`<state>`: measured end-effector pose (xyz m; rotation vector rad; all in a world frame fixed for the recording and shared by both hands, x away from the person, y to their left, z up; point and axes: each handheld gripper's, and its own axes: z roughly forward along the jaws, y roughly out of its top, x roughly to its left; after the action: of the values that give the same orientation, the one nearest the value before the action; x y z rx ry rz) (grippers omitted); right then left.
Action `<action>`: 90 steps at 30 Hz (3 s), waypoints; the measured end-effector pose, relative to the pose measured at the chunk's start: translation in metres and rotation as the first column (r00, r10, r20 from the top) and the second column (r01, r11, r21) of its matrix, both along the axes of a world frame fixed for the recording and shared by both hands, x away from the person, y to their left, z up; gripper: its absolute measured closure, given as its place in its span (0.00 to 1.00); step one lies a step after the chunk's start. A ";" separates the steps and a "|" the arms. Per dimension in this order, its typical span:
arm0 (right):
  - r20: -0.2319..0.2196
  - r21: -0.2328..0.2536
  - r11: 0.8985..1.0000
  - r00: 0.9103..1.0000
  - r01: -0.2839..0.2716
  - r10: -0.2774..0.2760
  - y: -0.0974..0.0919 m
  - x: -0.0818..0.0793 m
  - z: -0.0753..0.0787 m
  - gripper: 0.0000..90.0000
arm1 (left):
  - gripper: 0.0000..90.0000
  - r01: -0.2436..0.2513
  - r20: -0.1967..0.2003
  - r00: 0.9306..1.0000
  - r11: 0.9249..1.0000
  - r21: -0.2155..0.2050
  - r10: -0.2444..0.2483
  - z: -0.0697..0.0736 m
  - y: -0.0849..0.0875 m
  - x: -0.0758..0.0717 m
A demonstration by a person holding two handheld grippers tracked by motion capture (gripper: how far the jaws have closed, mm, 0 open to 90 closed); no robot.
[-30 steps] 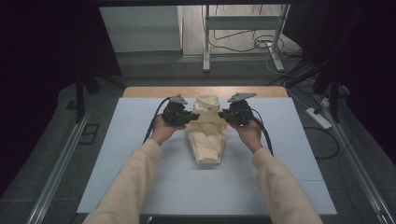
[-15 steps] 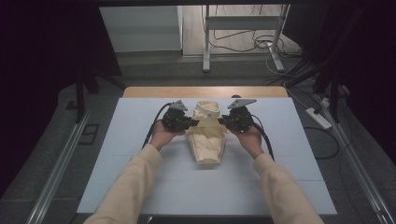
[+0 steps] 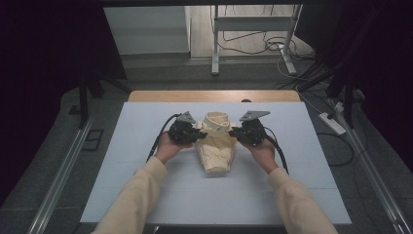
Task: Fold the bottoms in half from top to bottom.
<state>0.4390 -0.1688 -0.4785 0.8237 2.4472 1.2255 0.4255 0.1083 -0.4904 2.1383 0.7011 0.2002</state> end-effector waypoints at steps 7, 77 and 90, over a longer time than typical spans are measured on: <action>-0.001 -0.003 1.000 1.000 -0.013 0.013 0.000 -0.011 -0.006 0.87 | 0.85 0.008 0.009 1.000 1.000 0.011 -0.008 -0.008 0.001 -0.009; -0.155 -0.110 0.972 0.970 -0.208 0.190 0.047 -0.059 -0.015 0.99 | 0.35 -0.099 -0.008 0.995 0.990 -0.099 0.099 0.013 0.019 -0.033; -0.150 -0.033 0.984 0.974 -0.175 0.168 0.043 -0.065 -0.030 0.99 | 0.34 -0.099 -0.013 0.995 0.991 -0.091 0.098 0.011 0.019 -0.033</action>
<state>0.3736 -0.1256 -0.5084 0.7263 2.7043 1.1991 0.3922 0.1272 -0.4799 2.0201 0.8063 0.2076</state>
